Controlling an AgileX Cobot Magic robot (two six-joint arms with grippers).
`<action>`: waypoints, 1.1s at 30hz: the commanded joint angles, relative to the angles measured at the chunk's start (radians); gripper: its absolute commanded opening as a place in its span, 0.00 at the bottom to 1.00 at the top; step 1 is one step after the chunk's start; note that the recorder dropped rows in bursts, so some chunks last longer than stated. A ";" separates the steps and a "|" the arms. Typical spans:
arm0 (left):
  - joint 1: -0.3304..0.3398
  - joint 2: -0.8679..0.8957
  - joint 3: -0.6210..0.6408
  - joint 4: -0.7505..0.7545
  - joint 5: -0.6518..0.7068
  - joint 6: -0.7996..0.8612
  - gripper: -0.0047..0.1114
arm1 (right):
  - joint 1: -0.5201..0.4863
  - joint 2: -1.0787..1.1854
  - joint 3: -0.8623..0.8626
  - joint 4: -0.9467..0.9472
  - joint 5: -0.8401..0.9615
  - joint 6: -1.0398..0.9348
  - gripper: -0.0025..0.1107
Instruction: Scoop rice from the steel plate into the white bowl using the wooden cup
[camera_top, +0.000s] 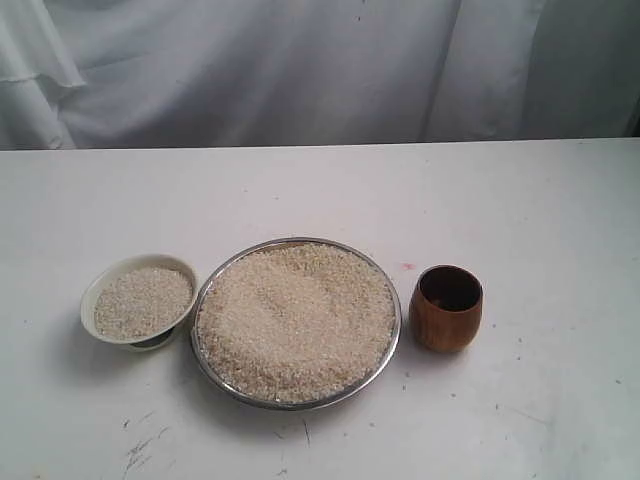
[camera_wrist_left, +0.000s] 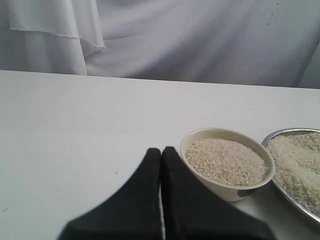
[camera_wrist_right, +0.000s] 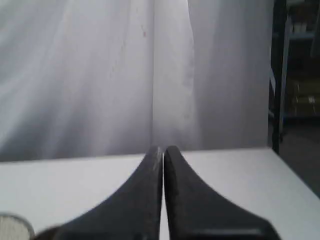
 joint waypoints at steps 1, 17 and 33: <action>-0.002 -0.005 0.005 -0.001 -0.006 -0.003 0.04 | 0.001 -0.007 0.003 0.034 -0.266 0.002 0.03; -0.002 -0.005 0.005 -0.001 -0.006 -0.003 0.04 | 0.001 -0.003 -0.015 0.188 -0.392 0.342 0.03; -0.002 -0.005 0.005 -0.001 -0.006 -0.003 0.04 | 0.001 0.765 -0.575 -0.662 -0.396 0.590 0.02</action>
